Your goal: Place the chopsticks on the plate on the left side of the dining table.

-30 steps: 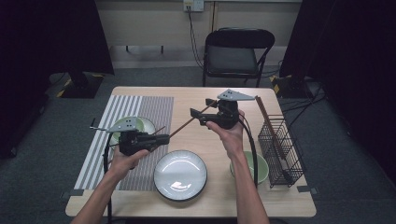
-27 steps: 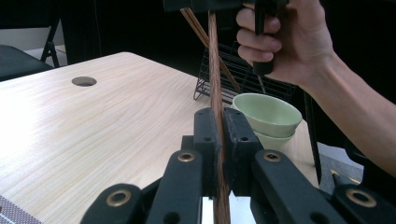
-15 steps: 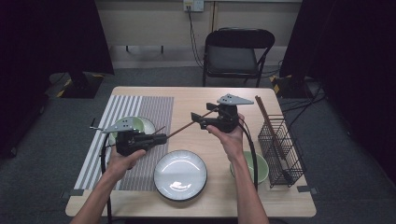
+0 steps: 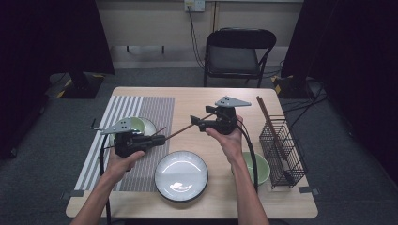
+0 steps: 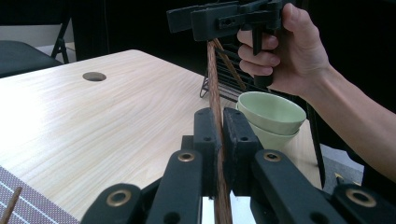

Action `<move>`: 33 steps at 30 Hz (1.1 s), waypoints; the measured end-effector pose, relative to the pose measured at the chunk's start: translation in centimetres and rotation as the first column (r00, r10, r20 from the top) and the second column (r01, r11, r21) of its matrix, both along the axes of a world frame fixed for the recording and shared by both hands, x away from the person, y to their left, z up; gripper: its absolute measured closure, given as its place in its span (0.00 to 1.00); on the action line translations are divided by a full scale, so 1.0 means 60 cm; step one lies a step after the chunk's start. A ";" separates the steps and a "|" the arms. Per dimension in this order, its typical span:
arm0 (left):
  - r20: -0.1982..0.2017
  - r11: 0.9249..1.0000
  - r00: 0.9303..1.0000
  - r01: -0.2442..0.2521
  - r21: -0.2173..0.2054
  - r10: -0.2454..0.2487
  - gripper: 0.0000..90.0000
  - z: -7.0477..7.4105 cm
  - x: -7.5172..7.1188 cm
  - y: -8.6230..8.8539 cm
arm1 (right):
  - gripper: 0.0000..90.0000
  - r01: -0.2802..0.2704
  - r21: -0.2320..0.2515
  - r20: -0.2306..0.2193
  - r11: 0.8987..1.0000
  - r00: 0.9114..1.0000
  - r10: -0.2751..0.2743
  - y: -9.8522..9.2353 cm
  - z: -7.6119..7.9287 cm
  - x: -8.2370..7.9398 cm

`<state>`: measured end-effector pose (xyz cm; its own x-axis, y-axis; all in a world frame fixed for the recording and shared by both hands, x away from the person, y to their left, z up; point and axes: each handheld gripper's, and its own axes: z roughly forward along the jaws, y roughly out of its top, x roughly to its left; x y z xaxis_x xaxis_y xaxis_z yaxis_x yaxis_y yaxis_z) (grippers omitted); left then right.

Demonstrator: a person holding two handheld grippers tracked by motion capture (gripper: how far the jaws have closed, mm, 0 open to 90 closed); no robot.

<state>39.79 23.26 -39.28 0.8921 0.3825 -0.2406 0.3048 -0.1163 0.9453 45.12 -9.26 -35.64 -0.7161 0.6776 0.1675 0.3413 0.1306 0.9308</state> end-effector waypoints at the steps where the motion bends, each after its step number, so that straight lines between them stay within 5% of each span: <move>1: 0.003 1.000 1.000 -0.004 0.005 0.004 0.94 0.000 0.000 0.000 | 0.24 0.000 0.001 0.001 1.000 1.000 0.000 0.000 0.000 0.000; 21: -0.010 0.998 1.000 -0.013 0.065 0.014 0.94 -0.017 0.002 0.000 | 0.22 0.002 -0.006 -0.017 1.000 1.000 -0.002 -0.005 0.001 0.000; 33: -0.015 0.992 0.998 -0.062 0.112 0.064 0.94 -0.021 -0.008 0.035 | 0.21 0.005 -0.003 -0.028 1.000 1.000 -0.005 -0.002 -0.007 0.000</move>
<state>39.30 25.38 -40.53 0.8614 0.4628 -0.2094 0.3318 -0.2004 0.9218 45.12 -9.37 -36.07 -0.7075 0.6818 0.1858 0.3680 0.1310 0.9206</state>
